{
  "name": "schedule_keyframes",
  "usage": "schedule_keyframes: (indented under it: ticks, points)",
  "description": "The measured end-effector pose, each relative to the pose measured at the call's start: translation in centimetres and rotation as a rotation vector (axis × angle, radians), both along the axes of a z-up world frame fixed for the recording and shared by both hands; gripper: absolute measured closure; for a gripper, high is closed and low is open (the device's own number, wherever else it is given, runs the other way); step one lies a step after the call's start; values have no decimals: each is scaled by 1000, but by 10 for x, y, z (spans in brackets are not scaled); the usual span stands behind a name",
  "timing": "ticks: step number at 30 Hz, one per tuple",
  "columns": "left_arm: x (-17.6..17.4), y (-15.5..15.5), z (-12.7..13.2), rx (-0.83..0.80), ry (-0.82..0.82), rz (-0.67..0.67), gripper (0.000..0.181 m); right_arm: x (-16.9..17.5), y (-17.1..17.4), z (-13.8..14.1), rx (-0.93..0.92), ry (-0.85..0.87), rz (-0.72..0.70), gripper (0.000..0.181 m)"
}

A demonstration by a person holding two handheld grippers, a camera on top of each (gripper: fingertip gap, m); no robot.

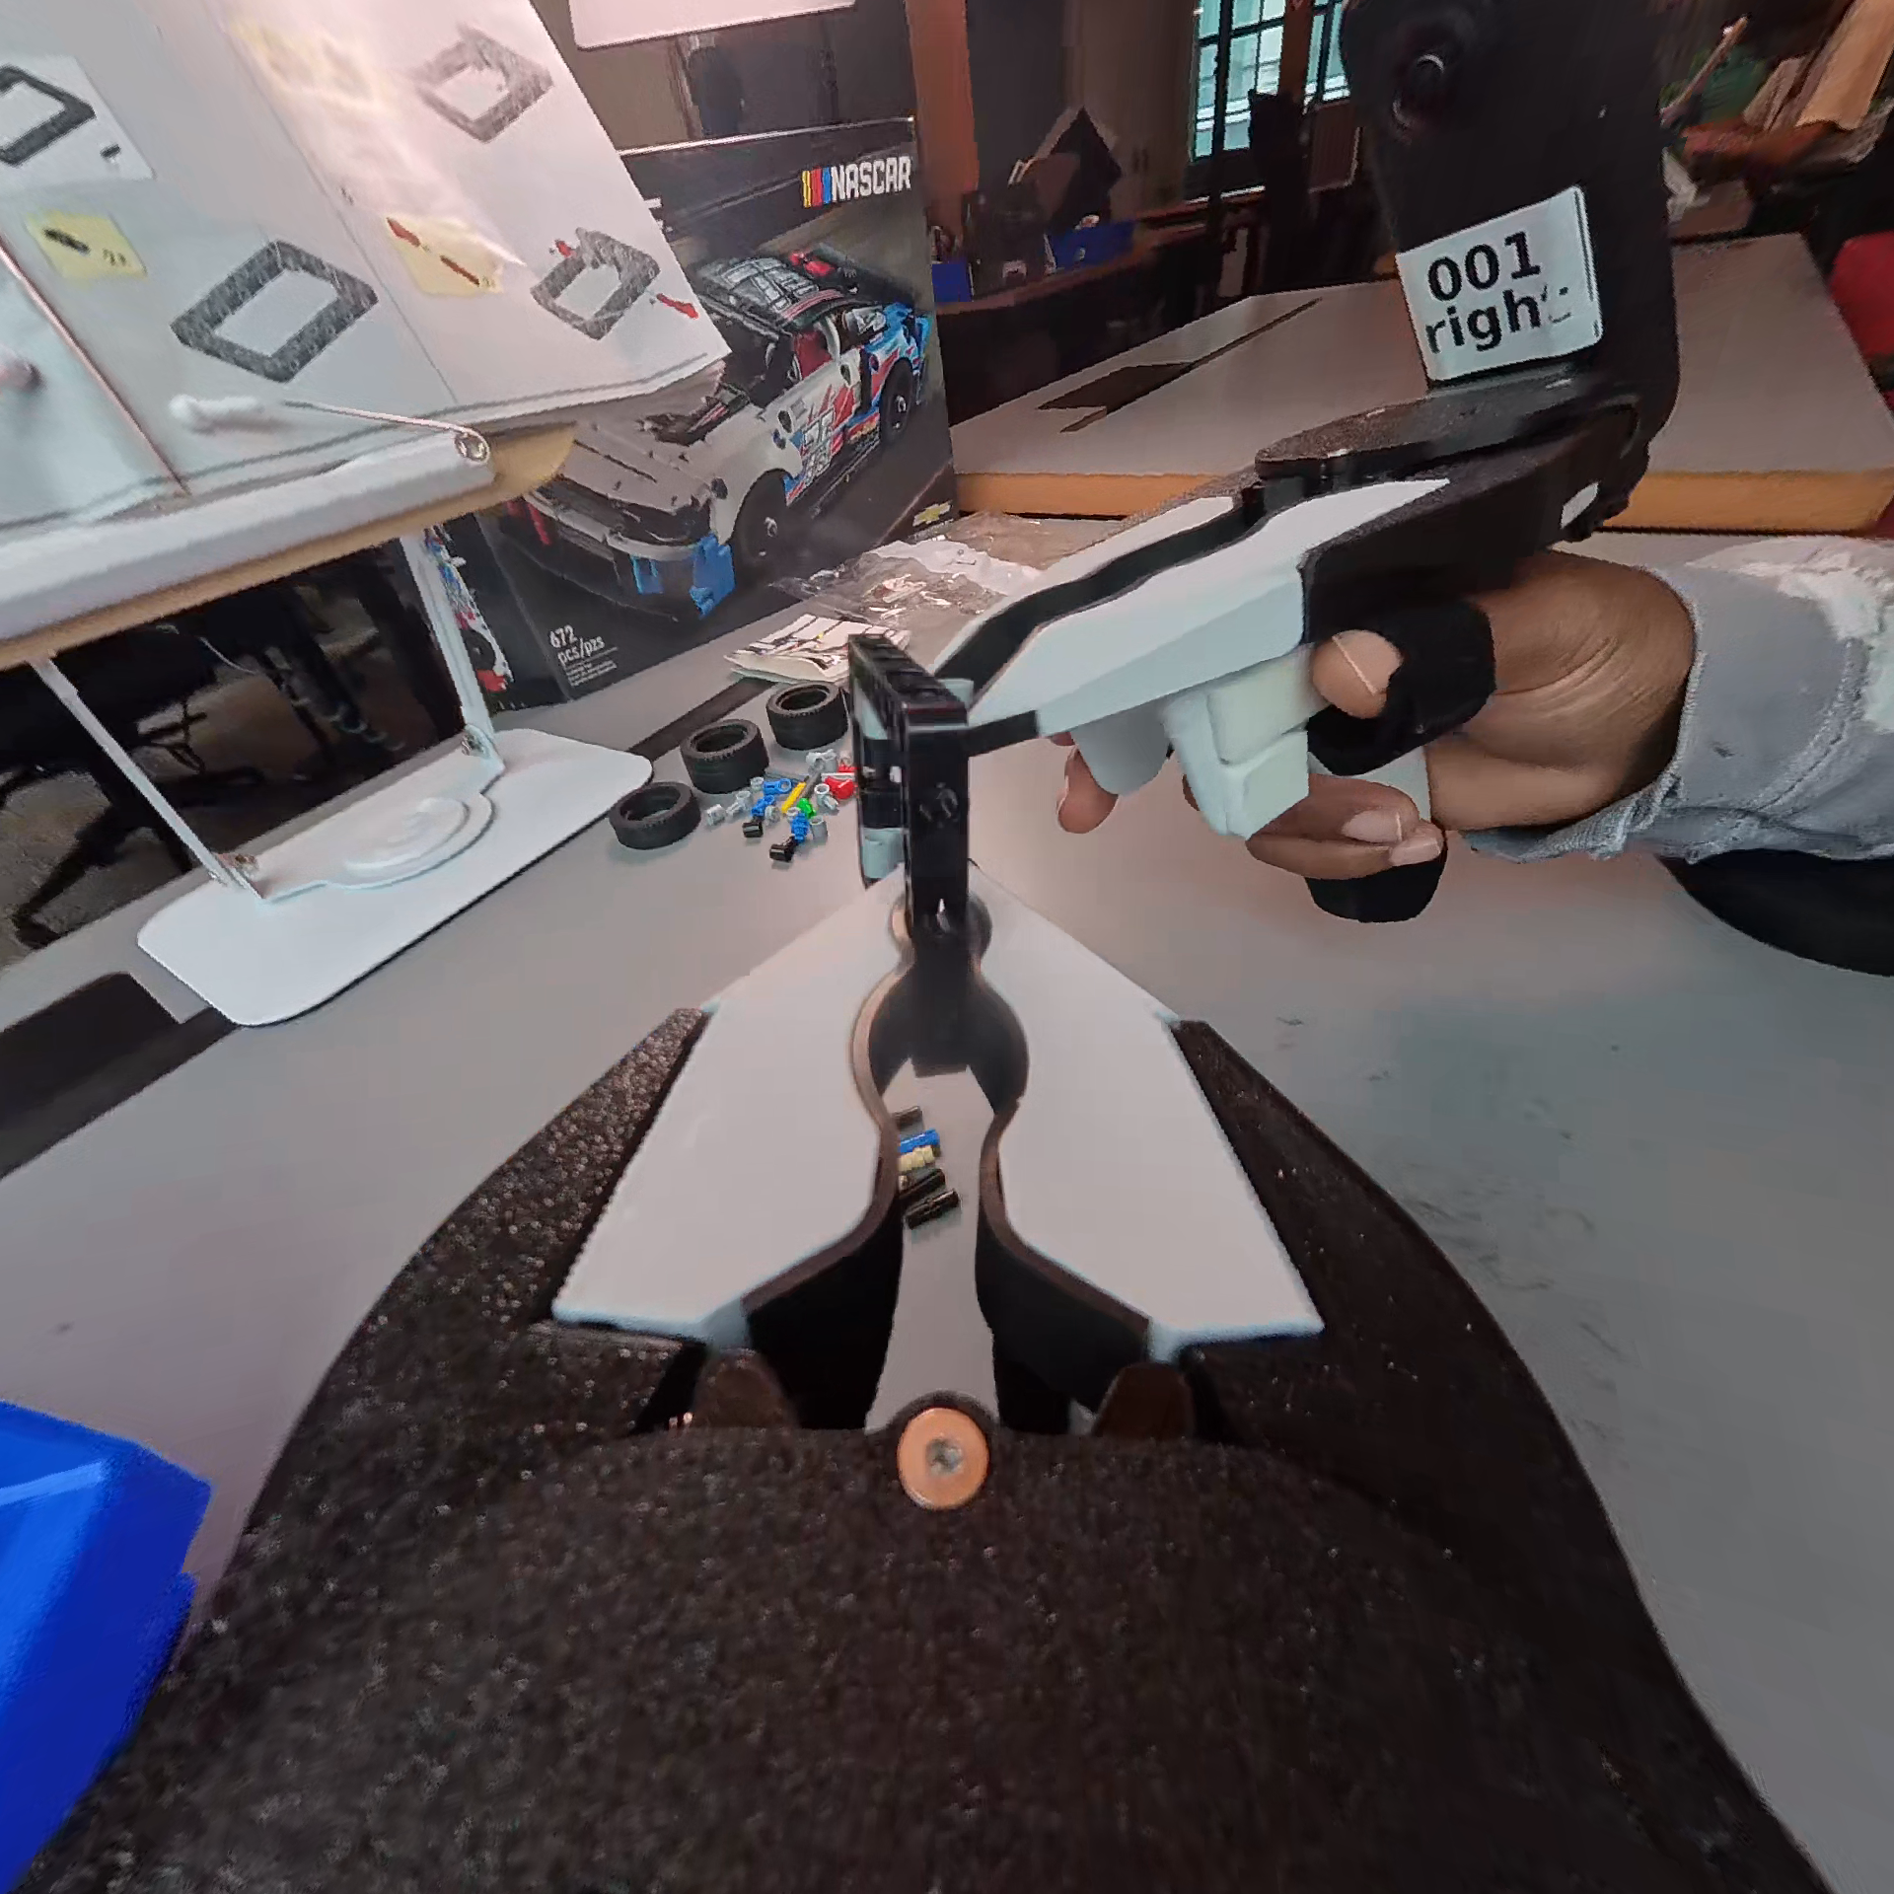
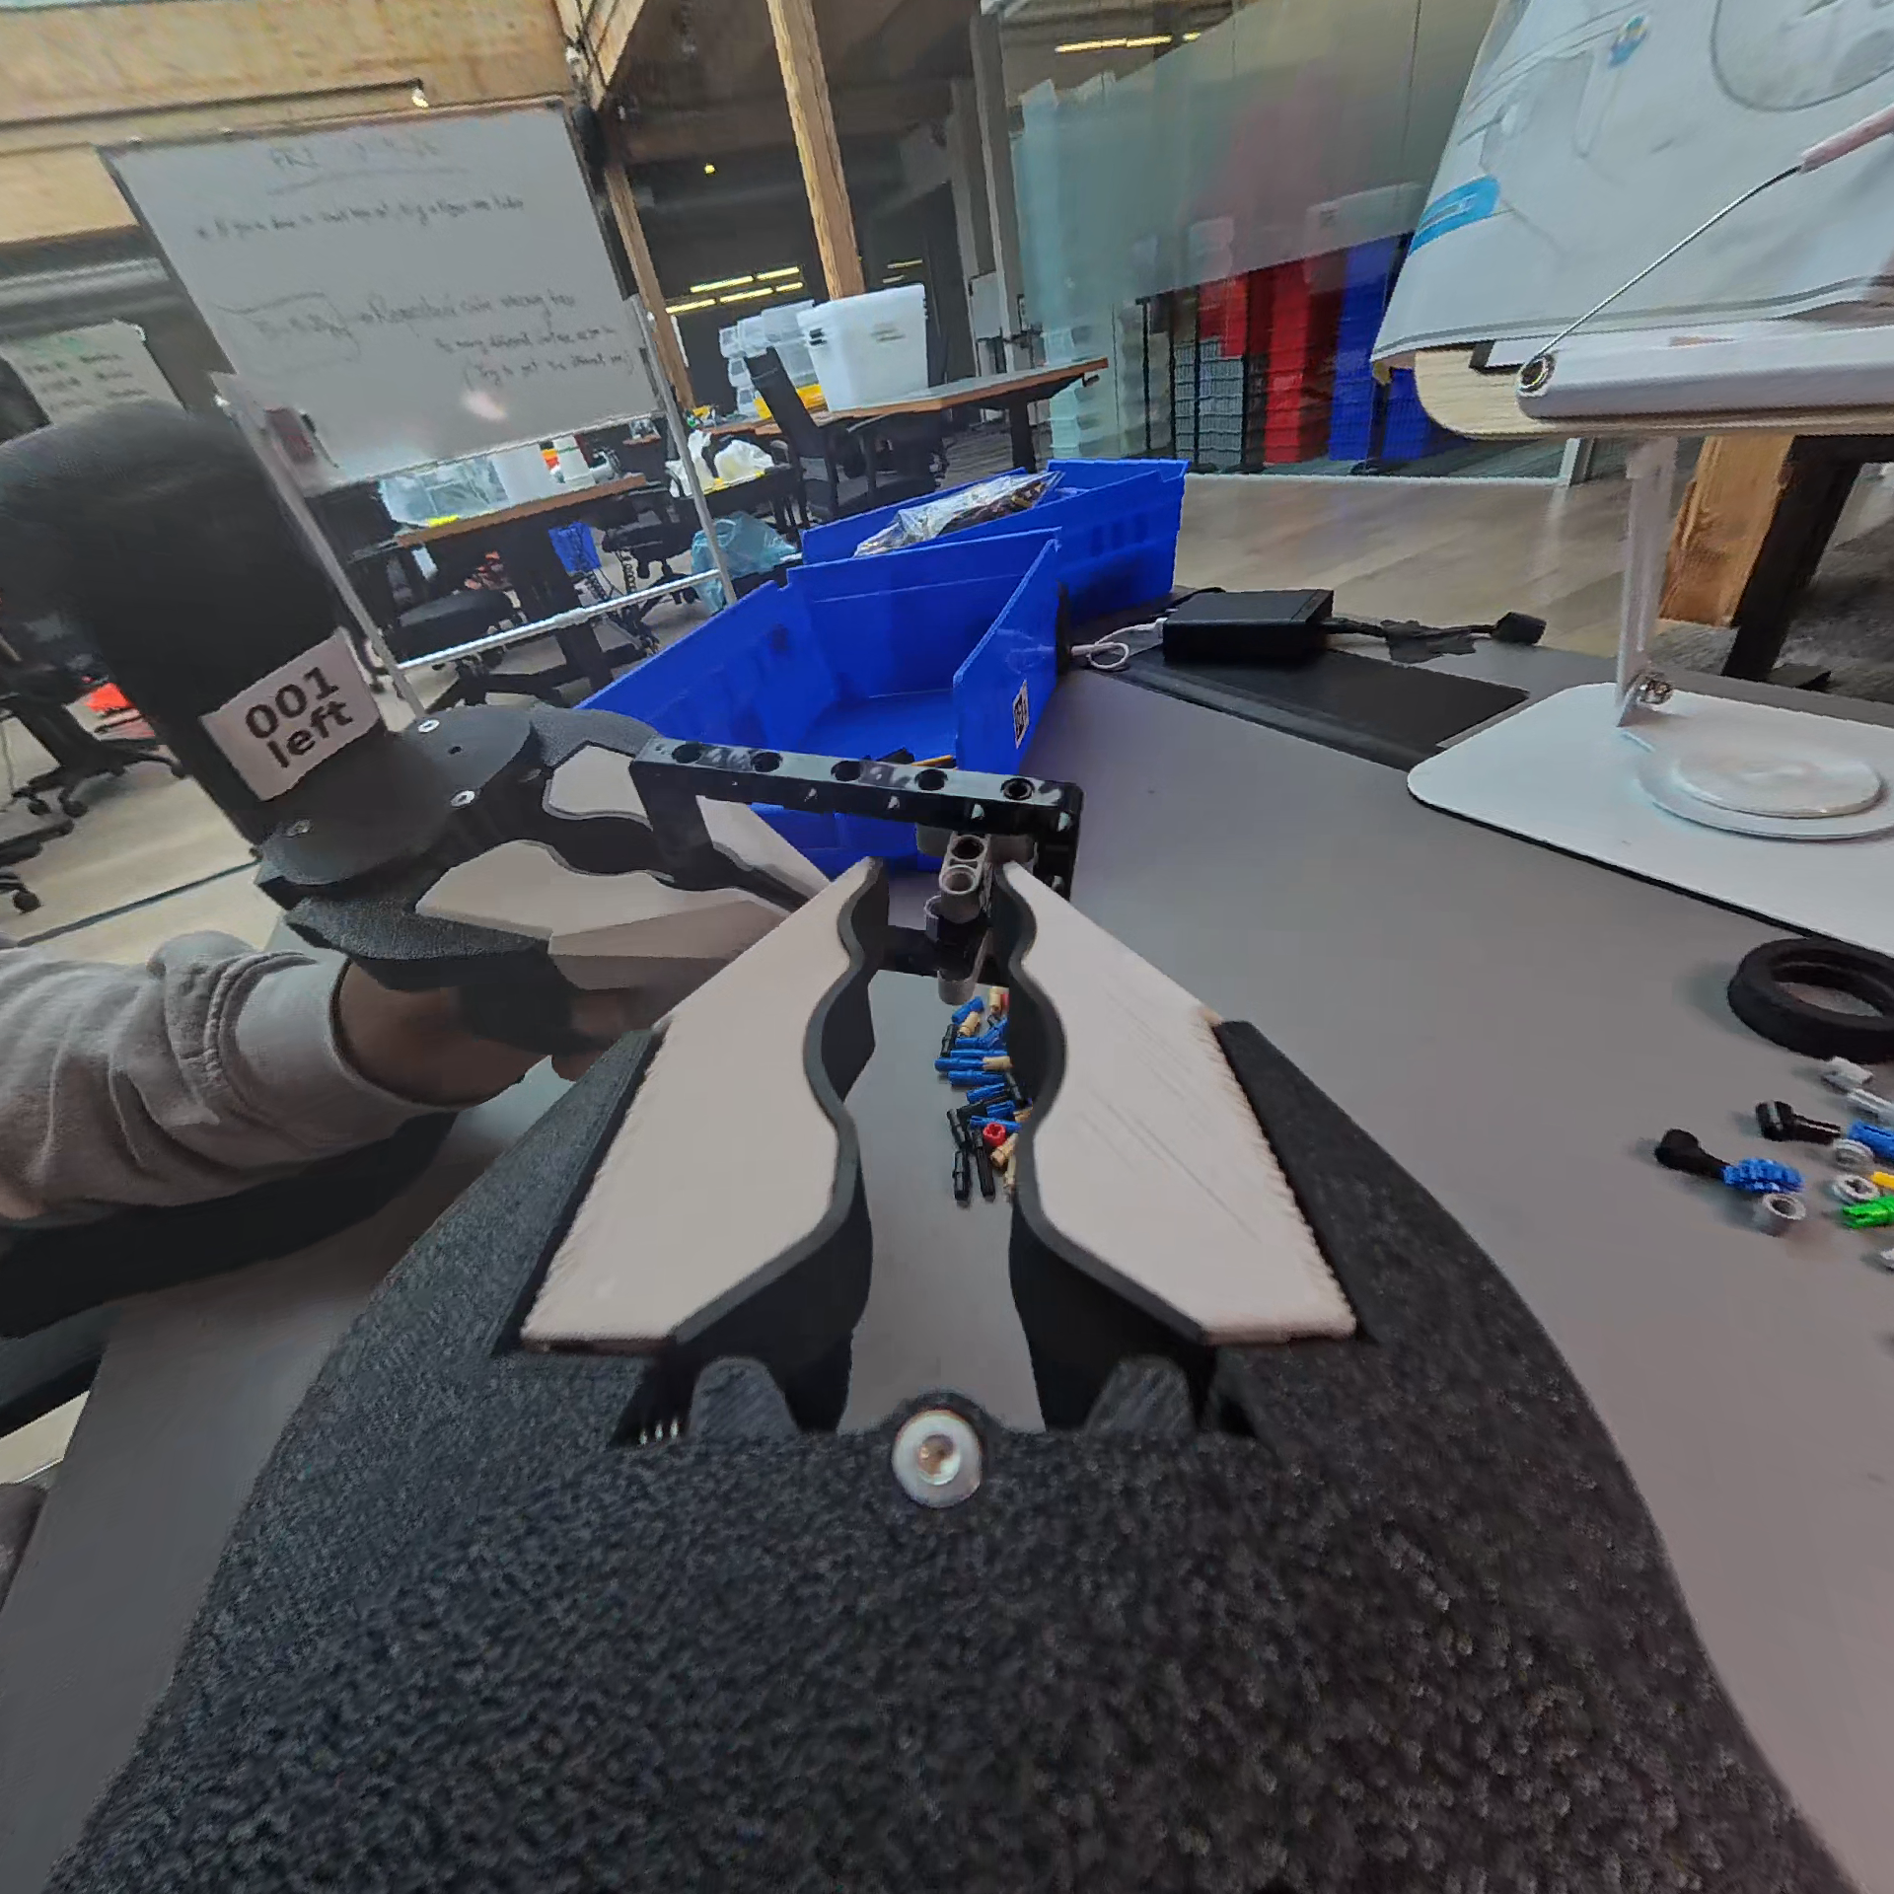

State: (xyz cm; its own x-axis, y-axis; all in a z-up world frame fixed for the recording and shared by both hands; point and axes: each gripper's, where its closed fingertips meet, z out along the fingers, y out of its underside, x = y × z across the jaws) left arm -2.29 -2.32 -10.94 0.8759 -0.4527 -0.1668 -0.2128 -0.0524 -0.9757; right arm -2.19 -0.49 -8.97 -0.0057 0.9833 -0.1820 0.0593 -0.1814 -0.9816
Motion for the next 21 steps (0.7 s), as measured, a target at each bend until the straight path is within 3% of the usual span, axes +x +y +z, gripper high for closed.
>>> schedule_keyframes:
  ticks: [1,4,7,12,15,19,21]
  points:
    - [4,-1,0,21,39,-5,181,1,5,2,3,20,-32,172]
    - [15,-1,-10,24,124,-33,179,2,7,1,4,25,-53,174]
    - [27,-2,-20,-12,126,-80,173,5,6,1,141,14,-67,174]
    - [37,-10,-19,-161,-120,-215,143,8,9,-3,463,-49,-122,174]
    - [29,-11,-9,-163,-193,-209,138,7,3,-8,592,-85,-115,174]
    - [24,-9,-18,-228,-170,-185,163,2,-10,-13,727,-107,-94,175]
    - [21,-10,-19,-235,-182,-183,166,3,-12,-14,764,-110,-75,175]
